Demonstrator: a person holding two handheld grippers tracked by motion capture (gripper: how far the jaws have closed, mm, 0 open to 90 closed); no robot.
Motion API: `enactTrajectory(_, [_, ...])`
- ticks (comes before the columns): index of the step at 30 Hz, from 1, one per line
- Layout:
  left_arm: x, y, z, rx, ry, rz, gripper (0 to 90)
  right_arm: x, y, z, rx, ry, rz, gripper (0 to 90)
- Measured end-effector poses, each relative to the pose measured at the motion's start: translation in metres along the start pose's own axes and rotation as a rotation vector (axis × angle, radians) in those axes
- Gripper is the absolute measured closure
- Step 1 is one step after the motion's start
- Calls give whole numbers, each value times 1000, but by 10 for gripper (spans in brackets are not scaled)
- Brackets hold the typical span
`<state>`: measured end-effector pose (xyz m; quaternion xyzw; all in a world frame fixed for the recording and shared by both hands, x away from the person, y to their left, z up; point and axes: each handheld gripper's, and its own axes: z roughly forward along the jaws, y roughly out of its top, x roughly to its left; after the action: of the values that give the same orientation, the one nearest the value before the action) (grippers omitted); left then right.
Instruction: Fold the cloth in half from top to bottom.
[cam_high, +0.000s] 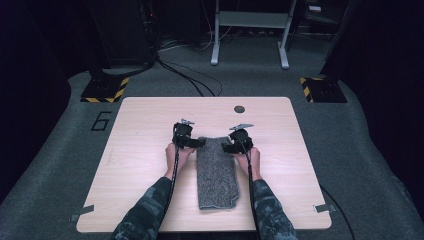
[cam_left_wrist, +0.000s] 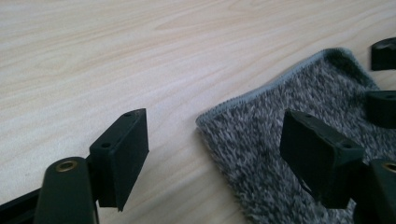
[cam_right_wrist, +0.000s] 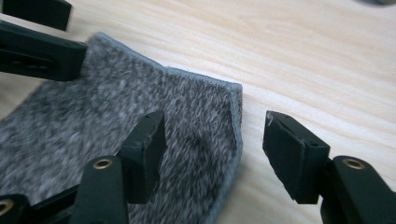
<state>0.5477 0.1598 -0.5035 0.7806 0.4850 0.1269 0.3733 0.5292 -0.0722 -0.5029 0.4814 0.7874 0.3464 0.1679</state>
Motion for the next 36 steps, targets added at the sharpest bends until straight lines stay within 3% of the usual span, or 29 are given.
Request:
enactTrajectory(4, [-2,0,4,15,2,16,309,0,5,11,10,-25,-14,430])
enactTrajectory(6, [-4,0,6,21,14,13,363,2,5,14,44,-34,14,450])
enactTrajectory(7, [-3,0,7,37,16,34,399,0,5,16,38,-39,-7,463])
enactTrajectory(9, [-4,-1,8,35,13,27,417,2,5,18,47,-37,-4,501])
enactTrajectory(15, [-10,-4,11,39,16,53,528,8,2,18,31,-50,-18,611])
enactTrajectory(18, [-14,-6,11,33,24,68,568,10,1,17,30,-32,-26,658])
enactTrajectory(22, [-18,-7,11,34,44,81,643,12,0,15,40,-24,-18,723])
enactTrajectory(25, [-21,-8,10,35,64,107,709,17,-4,14,17,-31,-14,795])
enactTrajectory(31, [-20,-9,10,38,37,100,825,24,-6,14,6,-65,-27,840])
enactTrajectory(36, [-18,-9,10,28,20,93,847,21,-6,13,-1,-52,-20,847])
